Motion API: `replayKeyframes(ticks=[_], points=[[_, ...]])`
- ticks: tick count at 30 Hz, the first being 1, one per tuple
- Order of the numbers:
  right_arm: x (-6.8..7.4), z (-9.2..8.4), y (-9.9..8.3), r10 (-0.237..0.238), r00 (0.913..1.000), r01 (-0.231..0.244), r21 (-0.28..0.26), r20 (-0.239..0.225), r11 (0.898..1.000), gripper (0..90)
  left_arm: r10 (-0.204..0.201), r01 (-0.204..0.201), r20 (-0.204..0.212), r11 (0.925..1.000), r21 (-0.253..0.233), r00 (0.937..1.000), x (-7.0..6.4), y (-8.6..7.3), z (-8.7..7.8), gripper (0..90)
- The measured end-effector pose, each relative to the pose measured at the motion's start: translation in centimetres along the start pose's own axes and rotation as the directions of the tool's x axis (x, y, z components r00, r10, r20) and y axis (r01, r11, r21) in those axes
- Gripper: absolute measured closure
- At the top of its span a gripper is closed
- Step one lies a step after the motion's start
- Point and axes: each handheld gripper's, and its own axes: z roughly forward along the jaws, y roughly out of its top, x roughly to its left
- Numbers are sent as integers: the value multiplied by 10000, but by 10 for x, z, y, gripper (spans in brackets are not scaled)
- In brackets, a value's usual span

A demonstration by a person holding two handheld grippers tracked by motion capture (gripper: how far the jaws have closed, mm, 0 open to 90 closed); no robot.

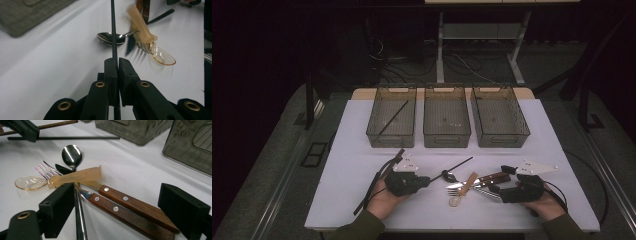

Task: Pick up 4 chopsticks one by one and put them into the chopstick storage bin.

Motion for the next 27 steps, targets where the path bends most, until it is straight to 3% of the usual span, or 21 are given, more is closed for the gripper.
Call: replayKeyframes(ticks=[27], points=[[0, -1, 0, 29, 10000, -29, -24, -13, 10000, 138, -675, 616, -819, 9955, -723, 9944, 32, -5, -44, 858]])
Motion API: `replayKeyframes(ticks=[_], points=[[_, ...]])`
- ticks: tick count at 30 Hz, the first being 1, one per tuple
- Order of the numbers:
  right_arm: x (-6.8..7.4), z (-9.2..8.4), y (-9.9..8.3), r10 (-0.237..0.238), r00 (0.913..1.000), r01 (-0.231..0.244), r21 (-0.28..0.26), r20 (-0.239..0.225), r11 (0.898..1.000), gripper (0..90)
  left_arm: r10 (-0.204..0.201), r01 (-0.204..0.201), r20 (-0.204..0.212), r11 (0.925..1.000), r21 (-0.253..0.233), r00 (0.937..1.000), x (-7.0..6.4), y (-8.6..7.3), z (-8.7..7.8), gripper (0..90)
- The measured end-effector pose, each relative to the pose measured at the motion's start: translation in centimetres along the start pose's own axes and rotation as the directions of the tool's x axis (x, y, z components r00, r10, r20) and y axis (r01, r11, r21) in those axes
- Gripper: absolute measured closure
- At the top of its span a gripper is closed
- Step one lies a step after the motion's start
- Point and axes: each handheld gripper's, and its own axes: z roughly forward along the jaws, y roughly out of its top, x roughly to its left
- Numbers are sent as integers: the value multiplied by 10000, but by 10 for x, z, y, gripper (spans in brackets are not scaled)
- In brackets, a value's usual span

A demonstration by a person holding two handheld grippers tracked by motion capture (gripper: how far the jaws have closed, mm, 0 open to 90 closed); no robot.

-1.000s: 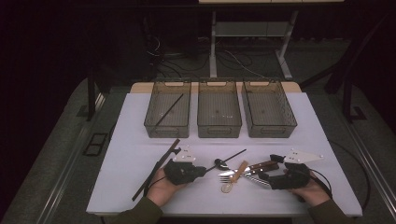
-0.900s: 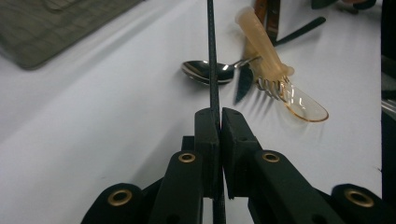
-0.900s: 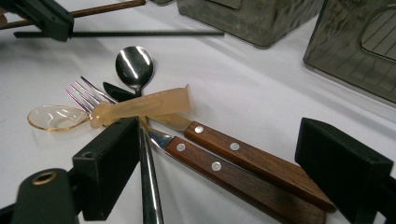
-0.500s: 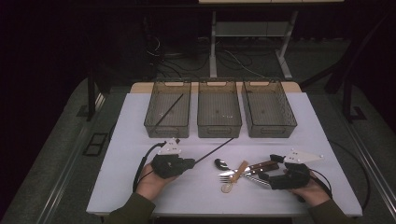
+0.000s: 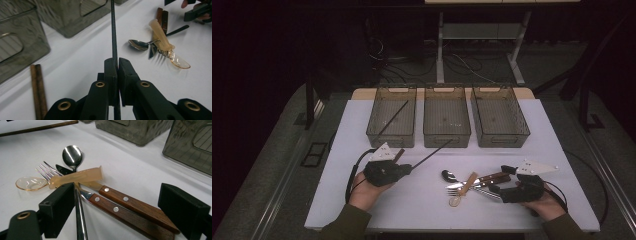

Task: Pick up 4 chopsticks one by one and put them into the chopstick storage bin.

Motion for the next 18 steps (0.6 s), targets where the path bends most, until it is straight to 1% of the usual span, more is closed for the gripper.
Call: replayKeyframes(ticks=[10, 11, 15, 18], points=[[0, 0, 0, -26, 10000, 26, 0, -8, 10000, 138, -197, 185, -371, 9993, -332, 9991, 12, 1, -14, 858], [0, 1, 0, -25, 10000, 25, 9, -13, 10000, 138, -263, 245, -413, 9988, -417, 9988, 12, 1, -15, 858], [0, 1, 0, -22, 10000, 22, 31, -20, 10000, 138, -250, 222, -592, 9986, -483, 9979, 18, 3, -20, 858], [0, 1, 0, -21, 10000, 21, 50, -23, 10000, 138, -328, 285, -716, 9977, -609, 9969, 21, 4, -22, 858]])
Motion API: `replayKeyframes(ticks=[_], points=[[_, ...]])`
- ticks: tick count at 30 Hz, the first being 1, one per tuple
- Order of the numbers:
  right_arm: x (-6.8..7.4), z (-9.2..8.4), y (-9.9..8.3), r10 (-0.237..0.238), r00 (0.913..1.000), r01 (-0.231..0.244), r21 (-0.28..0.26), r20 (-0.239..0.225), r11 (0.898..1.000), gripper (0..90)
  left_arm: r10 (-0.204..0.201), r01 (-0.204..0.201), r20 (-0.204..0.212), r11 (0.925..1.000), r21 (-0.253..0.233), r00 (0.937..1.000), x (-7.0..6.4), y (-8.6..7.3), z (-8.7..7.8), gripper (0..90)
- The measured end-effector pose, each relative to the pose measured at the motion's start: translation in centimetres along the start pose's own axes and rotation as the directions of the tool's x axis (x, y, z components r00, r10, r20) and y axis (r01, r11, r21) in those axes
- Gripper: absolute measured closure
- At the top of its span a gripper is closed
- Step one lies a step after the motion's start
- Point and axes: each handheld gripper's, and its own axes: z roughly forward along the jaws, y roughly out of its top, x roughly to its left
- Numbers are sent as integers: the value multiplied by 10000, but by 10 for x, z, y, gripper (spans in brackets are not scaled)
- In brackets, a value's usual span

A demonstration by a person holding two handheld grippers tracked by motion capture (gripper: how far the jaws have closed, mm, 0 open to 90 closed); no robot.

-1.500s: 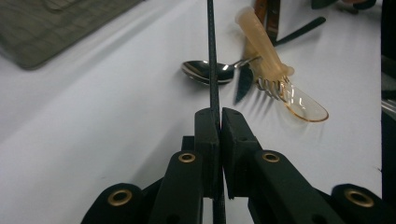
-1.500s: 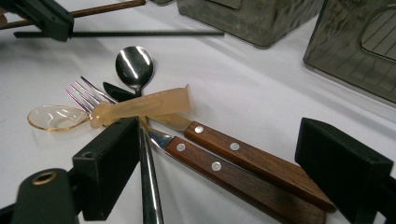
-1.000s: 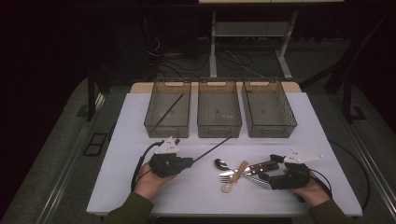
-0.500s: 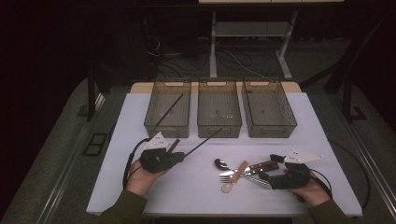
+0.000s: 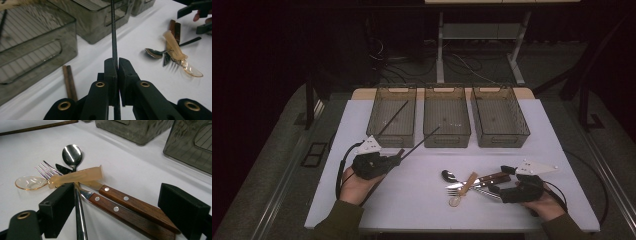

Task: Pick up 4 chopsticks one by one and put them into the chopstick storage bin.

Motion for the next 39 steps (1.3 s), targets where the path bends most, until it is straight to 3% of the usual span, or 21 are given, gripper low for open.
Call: replayKeyframes(ticks=[14, 23, 39], points=[[0, 1, 0, 34, 10000, -34, 19, -3, 10000, 138, -393, 366, -769, 9987, -357, 9963, 22, 14, -4, 858], [0, 1, -1, 83, 10000, -83, 39, 29, 10000, 137, -467, 383, -1338, 9972, -649, 9899, 39, 34, -6, 858], [0, 1, -1, 130, 9999, -130, 34, 39, 9999, 138, -752, 598, -1993, 9948, -824, 9770, 80, 67, 19, 858]])
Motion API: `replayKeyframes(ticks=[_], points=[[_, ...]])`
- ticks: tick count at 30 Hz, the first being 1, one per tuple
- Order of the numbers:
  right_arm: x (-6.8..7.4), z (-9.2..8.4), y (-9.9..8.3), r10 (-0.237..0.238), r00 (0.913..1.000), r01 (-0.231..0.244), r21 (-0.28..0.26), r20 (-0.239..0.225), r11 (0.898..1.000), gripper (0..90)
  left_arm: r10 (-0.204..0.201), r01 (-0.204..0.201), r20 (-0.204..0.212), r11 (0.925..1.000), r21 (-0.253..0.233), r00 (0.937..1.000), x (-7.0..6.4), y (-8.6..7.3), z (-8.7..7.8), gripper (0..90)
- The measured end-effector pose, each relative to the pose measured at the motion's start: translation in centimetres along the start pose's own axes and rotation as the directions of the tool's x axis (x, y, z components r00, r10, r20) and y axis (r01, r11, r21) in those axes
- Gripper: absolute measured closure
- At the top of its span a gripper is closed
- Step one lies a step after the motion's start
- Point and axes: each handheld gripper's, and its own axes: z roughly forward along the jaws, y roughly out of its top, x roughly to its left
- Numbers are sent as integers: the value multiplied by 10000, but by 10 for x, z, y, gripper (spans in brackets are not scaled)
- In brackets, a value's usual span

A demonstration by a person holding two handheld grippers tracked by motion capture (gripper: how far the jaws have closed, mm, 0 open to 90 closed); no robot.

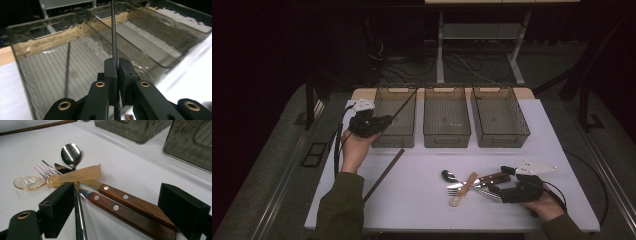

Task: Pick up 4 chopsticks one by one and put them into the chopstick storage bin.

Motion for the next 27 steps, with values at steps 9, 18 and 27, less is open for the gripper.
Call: replayKeyframes(ticks=[9, 18, 27], points=[[0, 0, 0, 62, 10000, -62, -10, 39, 10000, 137, -277, 274, -619, 9996, -45, 9977, 20, 1, 14, 858], [1, 1, -1, 163, 9998, -163, 9, 61, 9999, 138, -192, 252, -920, 9976, 640, 9956, 28, -12, 36, 857], [2, 1, -1, 152, 9999, -151, -15, 75, 9999, 138, -140, 260, -1052, 9932, 1135, 9944, 28, -18, 43, 856]])
